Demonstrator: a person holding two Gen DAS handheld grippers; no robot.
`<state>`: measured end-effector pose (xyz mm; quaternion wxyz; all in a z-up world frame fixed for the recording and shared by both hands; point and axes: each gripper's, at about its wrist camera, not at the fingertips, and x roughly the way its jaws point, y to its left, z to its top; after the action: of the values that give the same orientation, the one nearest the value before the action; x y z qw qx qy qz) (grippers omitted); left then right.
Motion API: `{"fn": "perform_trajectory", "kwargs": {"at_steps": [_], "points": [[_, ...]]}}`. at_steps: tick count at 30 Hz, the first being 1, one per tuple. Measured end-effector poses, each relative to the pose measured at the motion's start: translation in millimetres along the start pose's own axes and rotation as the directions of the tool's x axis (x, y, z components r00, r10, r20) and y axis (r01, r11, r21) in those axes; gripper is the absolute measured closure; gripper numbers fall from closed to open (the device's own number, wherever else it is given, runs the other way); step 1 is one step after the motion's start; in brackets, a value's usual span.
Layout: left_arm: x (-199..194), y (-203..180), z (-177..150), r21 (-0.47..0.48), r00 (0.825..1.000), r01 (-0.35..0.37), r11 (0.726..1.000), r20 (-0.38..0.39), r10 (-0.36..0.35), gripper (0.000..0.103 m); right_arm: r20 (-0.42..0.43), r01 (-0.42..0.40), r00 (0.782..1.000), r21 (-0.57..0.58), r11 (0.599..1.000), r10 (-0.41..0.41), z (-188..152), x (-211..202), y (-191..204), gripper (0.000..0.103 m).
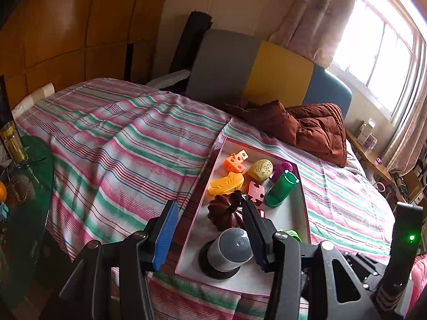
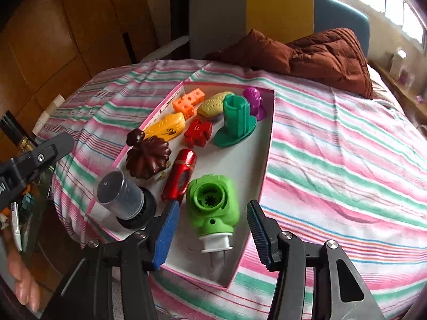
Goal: Organize rigid objects
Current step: 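Lower the green diffuser into the tray with the right tool while the left tool lowers the cylinder, then open the right tool off the diffuser while the left tool releases the cylinder and withdraws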
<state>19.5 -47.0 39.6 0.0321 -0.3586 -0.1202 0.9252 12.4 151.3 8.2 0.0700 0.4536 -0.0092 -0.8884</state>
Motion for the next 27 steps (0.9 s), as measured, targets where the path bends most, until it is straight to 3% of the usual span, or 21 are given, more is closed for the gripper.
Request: {"fn": "perform_trajectory", "kwargs": {"at_steps": [11,18,27], "points": [[-3,-11,1,0.039,0.998,-0.054,0.998,0.020,0.053,0.053,-0.045,0.021,0.999,-0.047,0.999,-0.023,-3,14,2,0.058],[-4,-23,1,0.117,0.989,-0.147,0.982,0.051,0.142,0.052,0.025,0.008,1.000,-0.047,0.999,-0.006,3,-2,9,0.058],[-5,-26,2,0.147,0.977,-0.210,0.967,0.062,0.202,0.053,0.081,-0.006,0.997,0.005,1.000,0.005,20,-18,13,0.026]]}}
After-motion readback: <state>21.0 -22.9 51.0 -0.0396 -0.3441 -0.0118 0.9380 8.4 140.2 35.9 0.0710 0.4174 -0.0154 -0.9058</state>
